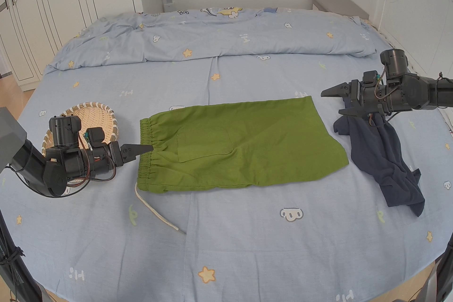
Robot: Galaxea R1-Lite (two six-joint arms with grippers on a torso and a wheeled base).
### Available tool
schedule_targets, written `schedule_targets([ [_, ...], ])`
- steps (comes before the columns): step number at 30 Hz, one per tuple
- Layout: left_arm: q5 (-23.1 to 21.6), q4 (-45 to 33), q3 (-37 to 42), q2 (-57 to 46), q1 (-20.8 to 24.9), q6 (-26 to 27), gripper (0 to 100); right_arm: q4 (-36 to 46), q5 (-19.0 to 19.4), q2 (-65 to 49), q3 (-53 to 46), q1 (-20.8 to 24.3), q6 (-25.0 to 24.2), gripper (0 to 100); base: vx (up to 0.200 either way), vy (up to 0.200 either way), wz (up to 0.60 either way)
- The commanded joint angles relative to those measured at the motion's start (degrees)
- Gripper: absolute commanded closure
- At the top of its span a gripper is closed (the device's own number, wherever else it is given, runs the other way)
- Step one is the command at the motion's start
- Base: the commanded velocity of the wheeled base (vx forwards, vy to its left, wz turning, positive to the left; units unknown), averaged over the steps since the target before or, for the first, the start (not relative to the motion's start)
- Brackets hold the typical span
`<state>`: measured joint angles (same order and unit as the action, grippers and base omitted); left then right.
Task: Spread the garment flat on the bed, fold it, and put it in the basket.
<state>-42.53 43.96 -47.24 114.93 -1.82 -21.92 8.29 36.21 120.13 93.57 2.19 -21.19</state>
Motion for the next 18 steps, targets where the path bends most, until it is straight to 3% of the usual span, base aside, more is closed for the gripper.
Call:
schedule_targets([
  [1, 0.26, 2.01, 2.33, 5.04, -0.82, 2.76, 0, -3.1, 2.29, -7.71, -8.06, -1.58, 0.01, 0, 0.0, 0.0, 0.0],
  [6, 0.7, 5.26, 1.54, 8.11, -0.47, 2.85, 0, -3.19, 3.61, -9.65, -10.17, -1.75, 0.01, 0, 0.0, 0.0, 0.0],
  [18, 0.7, 5.0, -2.86, 11.89, 0.15, 2.58, 0, -3.1, 3.7, -11.67, -11.31, -1.75, -0.08, 0, 0.0, 0.0, 0.0],
])
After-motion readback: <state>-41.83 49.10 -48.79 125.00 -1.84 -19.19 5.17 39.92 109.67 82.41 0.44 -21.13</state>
